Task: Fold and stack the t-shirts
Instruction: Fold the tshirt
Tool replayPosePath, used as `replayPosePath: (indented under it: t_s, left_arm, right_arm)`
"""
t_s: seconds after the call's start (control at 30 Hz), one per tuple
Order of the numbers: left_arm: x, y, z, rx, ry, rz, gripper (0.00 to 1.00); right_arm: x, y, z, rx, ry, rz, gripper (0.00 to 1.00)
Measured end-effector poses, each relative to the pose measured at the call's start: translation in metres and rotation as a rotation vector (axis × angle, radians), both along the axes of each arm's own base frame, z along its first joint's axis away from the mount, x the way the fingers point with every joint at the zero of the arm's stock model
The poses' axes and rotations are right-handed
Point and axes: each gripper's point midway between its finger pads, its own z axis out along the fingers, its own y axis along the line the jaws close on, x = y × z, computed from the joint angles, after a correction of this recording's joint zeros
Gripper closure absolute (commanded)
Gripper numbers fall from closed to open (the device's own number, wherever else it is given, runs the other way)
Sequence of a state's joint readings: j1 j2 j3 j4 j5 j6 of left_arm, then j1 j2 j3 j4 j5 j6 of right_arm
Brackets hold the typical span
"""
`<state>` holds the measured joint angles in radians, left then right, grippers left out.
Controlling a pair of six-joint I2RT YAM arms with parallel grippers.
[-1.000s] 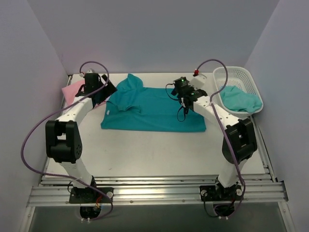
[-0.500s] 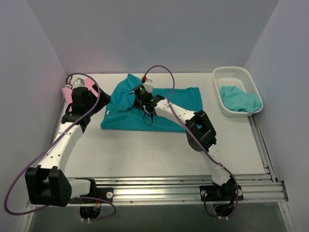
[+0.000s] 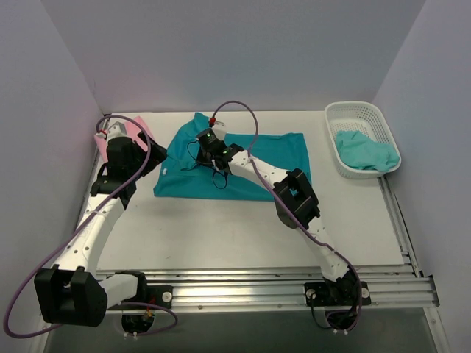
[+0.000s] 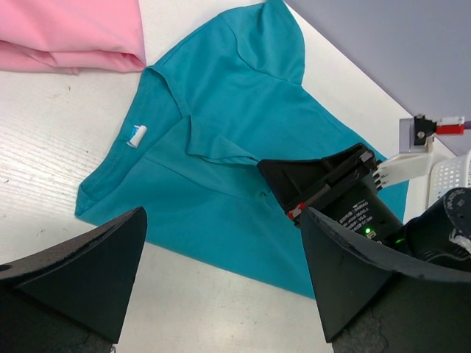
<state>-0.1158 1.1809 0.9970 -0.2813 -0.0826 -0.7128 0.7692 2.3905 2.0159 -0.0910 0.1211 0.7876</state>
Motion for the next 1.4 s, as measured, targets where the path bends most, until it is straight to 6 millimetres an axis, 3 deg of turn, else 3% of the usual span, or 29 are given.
replayPosePath:
  t_s: [0.13, 0.33, 0.47, 0.67, 0.7, 0.8, 0.93, 1.03, 1.13, 1.2, 1.4]
  left_arm:
    - [-0.002, 0.001, -0.007, 0.005, 0.014, 0.005, 0.06]
    - [-0.006, 0.006, -0.009, 0.021, 0.023, 0.025, 0.06]
    - [-0.008, 0.009, -0.002, 0.032, 0.002, 0.034, 0.06]
    - [-0.008, 0.011, -0.002, 0.040, 0.000, 0.038, 0.06]
    - [-0.009, 0.011, -0.002, 0.041, 0.001, 0.039, 0.06]
    - [-0.010, 0.011, -0.002, 0.041, 0.004, 0.039, 0.06]
    - [-0.013, 0.011, 0.000, 0.042, 0.003, 0.039, 0.06]
    - [-0.017, 0.012, 0.006, 0.044, -0.012, 0.043, 0.06]
    - [-0.022, 0.012, 0.012, 0.042, -0.032, 0.044, 0.06]
    - [-0.024, 0.011, 0.011, 0.041, -0.033, 0.042, 0.06]
    - [-0.029, 0.006, -0.002, 0.043, -0.003, 0.026, 0.06]
  right_arm:
    - [0.015, 0.015, 0.000, 0.049, -0.018, 0.002, 1.00]
    - [0.024, 0.019, -0.054, 0.054, 0.047, -0.003, 1.00]
    - [0.031, 0.018, -0.050, 0.069, 0.036, -0.003, 1.00]
    - [0.047, 0.010, -0.043, 0.081, -0.006, -0.002, 0.75]
    - [0.052, 0.006, -0.041, 0.083, -0.015, -0.007, 0.61]
    - [0.067, -0.005, -0.033, 0.084, -0.042, -0.024, 0.38]
    - [0.103, -0.032, -0.008, 0.112, -0.112, -0.073, 0.37]
    - [0.115, -0.051, 0.007, 0.122, -0.135, -0.105, 0.36]
    - [0.103, -0.067, 0.025, 0.120, -0.142, -0.122, 0.36]
    - [0.088, -0.064, 0.040, 0.128, -0.152, -0.110, 0.36]
    - [0.038, -0.012, 0.083, 0.193, -0.205, -0.008, 0.37]
